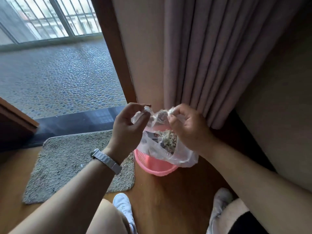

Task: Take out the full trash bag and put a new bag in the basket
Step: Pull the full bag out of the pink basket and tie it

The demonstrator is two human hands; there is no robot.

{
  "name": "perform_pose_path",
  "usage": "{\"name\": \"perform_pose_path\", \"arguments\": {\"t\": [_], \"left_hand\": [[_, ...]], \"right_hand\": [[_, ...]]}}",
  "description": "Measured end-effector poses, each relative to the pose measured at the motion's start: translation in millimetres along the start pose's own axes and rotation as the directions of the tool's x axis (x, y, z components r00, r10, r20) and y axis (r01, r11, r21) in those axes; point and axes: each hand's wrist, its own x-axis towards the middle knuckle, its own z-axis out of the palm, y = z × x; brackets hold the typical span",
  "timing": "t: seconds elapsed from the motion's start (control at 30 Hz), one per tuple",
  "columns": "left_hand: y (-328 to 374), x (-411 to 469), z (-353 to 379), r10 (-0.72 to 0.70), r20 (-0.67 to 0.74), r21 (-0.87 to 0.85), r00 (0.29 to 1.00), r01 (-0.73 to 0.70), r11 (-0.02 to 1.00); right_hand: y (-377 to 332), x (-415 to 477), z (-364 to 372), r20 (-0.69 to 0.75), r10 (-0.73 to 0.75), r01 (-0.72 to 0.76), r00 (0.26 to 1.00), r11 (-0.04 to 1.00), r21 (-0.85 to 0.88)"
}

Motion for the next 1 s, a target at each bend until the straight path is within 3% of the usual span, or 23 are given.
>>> {"name": "perform_pose_path", "arguments": {"t": [0.23, 0.37, 0.5, 0.63, 0.77, 0.9, 1.0], "left_hand": [[72, -54, 1, 0.041, -0.009, -0.143, 0.999, -0.042, 0.989], [98, -92, 8, -0.025, -0.057, -0.224, 0.998, 0.012, 0.975], [119, -123, 13, -0.035, 0.031, -0.265, 0.999, 0.042, 0.963], [135, -140, 15, -0.06, 0.072, -0.305, 0.996, 0.08, 0.949], [153, -143, 13, -0.128, 0.139, -0.453, 0.982, 0.178, 0.873], [163, -141, 11, -0.054, 0.117, -0.386, 0.992, 0.095, 0.918], [165, -135, 7, -0.121, 0.134, -0.401, 0.984, 0.165, 0.901]], "right_hand": [[-63, -54, -26, 0.036, -0.002, 0.005, 0.999, 0.998, -0.07], [-82, -89, -31, 0.041, -0.004, 0.008, 0.999, 0.995, -0.104], [-98, -116, -34, 0.058, -0.064, 0.072, 0.996, 0.985, -0.155], [-114, -132, -38, 0.096, -0.049, 0.057, 0.994, 0.995, -0.082], [-132, -135, -50, 0.177, -0.071, 0.069, 0.982, 0.997, 0.018], [-143, -134, -59, 0.178, -0.127, 0.119, 0.976, 0.991, 0.054], [-148, -133, -63, 0.168, -0.173, 0.162, 0.971, 0.984, 0.078]]}}
